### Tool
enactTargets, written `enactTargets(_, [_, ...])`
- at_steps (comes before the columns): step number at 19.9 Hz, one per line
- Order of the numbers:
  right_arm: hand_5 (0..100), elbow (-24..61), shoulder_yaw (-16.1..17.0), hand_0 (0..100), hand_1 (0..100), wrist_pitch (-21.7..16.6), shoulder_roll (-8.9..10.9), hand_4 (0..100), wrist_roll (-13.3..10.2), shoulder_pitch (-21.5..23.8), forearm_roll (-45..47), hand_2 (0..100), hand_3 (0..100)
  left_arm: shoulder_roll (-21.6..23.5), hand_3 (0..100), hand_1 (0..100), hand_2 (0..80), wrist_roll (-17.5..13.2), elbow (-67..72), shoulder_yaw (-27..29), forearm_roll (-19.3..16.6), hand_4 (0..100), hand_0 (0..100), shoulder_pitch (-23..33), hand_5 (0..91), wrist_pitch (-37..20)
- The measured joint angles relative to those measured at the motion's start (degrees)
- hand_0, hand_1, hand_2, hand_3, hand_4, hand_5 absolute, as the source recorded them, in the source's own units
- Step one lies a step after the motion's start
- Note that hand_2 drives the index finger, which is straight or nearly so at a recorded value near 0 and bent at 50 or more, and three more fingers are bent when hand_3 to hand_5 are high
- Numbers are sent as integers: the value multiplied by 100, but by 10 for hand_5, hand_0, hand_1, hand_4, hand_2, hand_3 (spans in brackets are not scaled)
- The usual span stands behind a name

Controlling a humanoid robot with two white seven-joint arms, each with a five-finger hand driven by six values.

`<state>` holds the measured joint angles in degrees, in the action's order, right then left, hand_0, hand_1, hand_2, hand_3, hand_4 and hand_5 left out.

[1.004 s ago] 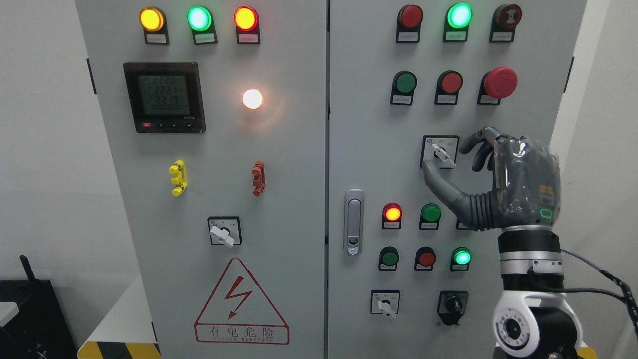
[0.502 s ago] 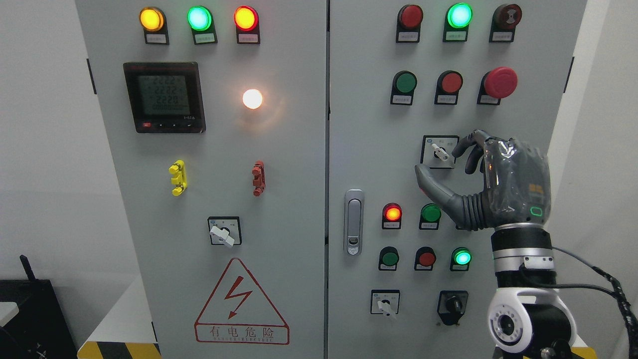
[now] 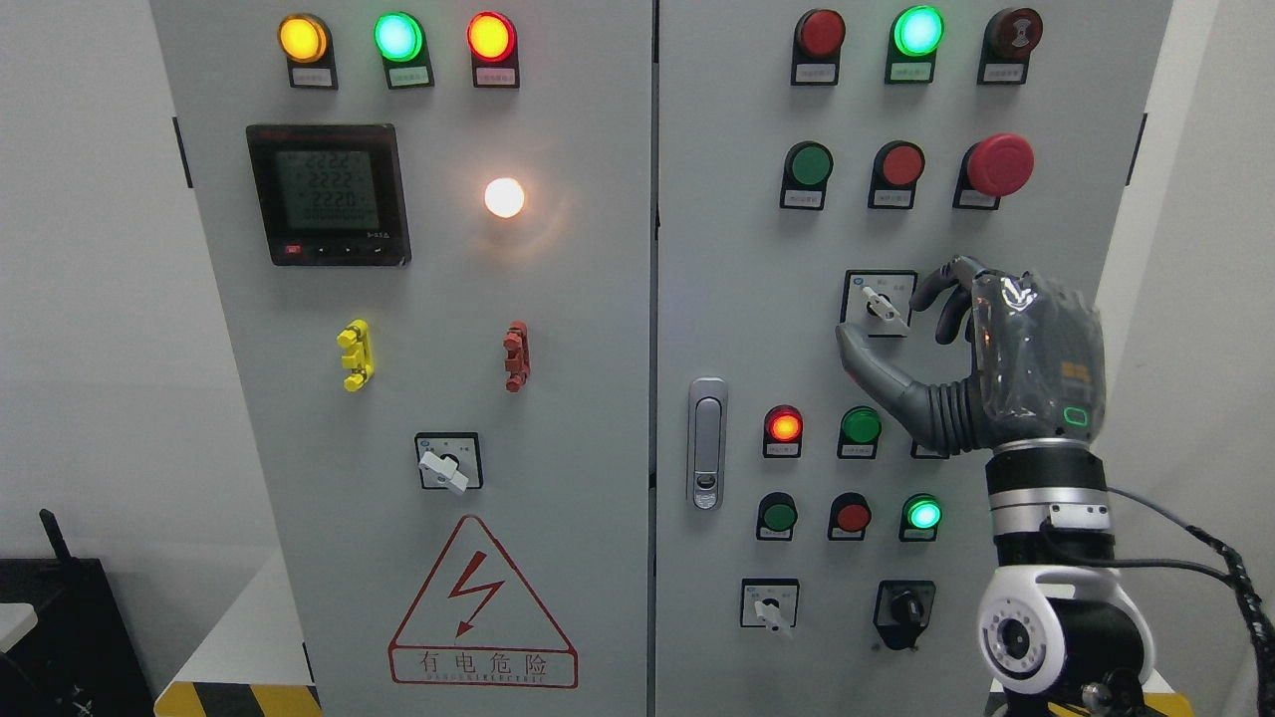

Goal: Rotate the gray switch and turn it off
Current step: 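Close the right hand fingers around the white switch knob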

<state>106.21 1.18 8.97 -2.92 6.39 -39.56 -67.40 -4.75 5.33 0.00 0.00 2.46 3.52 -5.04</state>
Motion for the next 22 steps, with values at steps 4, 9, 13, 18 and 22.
enactTargets(4, [1000,-31,34,7,312,6,4,865,9,-22,0,566,828,0,0,389,0,1,0,0,0,0,120,0,0,0])
enactTargets(9, [1000,-76,64,13,300,6,7,864,34,-34,-1,594,832,0,0,389,0,2,0,0,0,0,120,0,0,0])
enactTargets(13, [1000,-117,76,14,292,6,8,864,89,-44,-1,596,835,0,0,389,0,18,0,0,0,0,120,0,0,0])
enactTargets(18, [1000,-177,10,13,290,8,7,865,97,-102,-1,597,836,0,0,389,0,19,0,0,0,0,120,0,0,0])
enactTargets(22, [1000,-231,-28,43,292,9,6,863,98,-151,-4,598,836,0,0,389,0,6,0,0,0,0,120,0,0,0])
